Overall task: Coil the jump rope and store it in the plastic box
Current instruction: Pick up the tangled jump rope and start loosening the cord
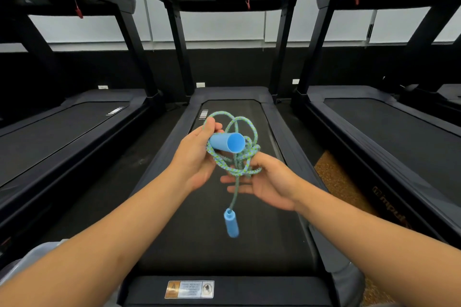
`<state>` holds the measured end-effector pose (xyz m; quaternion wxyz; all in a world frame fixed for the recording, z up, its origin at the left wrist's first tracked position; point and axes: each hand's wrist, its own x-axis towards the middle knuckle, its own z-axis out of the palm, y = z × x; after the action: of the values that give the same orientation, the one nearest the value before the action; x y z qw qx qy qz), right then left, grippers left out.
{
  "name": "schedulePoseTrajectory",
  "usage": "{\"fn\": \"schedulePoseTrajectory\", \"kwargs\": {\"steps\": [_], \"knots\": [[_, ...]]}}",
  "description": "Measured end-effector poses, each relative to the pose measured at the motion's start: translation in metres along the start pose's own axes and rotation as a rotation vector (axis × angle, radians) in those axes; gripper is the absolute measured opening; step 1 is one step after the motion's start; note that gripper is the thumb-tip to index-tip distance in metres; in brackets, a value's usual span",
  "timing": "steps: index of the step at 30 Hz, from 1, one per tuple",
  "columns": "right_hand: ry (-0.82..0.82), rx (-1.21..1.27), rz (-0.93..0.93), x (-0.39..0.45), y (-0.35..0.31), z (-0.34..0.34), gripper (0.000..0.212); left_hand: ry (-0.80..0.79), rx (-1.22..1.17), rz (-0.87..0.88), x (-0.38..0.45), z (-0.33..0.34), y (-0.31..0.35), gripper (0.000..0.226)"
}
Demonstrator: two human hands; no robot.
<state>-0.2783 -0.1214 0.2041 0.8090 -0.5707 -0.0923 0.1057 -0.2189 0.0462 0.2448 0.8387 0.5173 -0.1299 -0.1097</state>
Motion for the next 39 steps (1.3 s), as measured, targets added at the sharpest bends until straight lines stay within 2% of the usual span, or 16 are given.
{"fn": "schedulePoseTrajectory", "kwargs": {"steps": [5,8,11,14,20,23,27,32,35,39], "knots": [[0.133,0.083,-0.210,0.003,-0.014,-0.004,0.040,-0.018,0.092,0.037,-0.005,0.001,-0.008,0.035],[0.175,0.074,-0.256,0.000,-0.016,-0.008,0.031,-0.055,0.141,-0.023,-0.009,0.003,-0.017,0.034],[0.164,0.088,-0.265,0.003,-0.015,-0.011,0.040,-0.093,0.176,-0.149,-0.017,0.009,-0.030,0.033],[0.150,0.136,-0.233,0.006,-0.013,-0.013,0.044,-0.066,0.156,-0.214,-0.021,0.017,-0.033,0.028],[0.067,0.129,-0.191,0.003,-0.018,-0.012,0.047,0.024,0.137,-0.144,-0.024,0.020,-0.025,0.026],[0.098,0.139,-0.199,0.001,-0.022,-0.017,0.046,0.067,0.159,-0.112,-0.025,0.017,-0.016,0.028],[0.048,0.109,-0.152,-0.002,-0.025,-0.028,0.052,0.006,0.121,-0.064,-0.026,0.017,0.001,0.030],[-0.021,0.064,-0.087,-0.001,-0.023,-0.036,0.048,-0.102,0.046,-0.079,-0.024,0.011,0.015,0.029],[0.055,-0.080,-0.073,0.002,-0.020,-0.040,0.046,-0.142,0.011,-0.098,-0.026,0.011,0.018,0.026],[-0.025,-0.229,0.040,-0.005,-0.016,-0.048,0.039,-0.201,-0.059,-0.131,-0.030,0.012,0.021,0.030]]}}
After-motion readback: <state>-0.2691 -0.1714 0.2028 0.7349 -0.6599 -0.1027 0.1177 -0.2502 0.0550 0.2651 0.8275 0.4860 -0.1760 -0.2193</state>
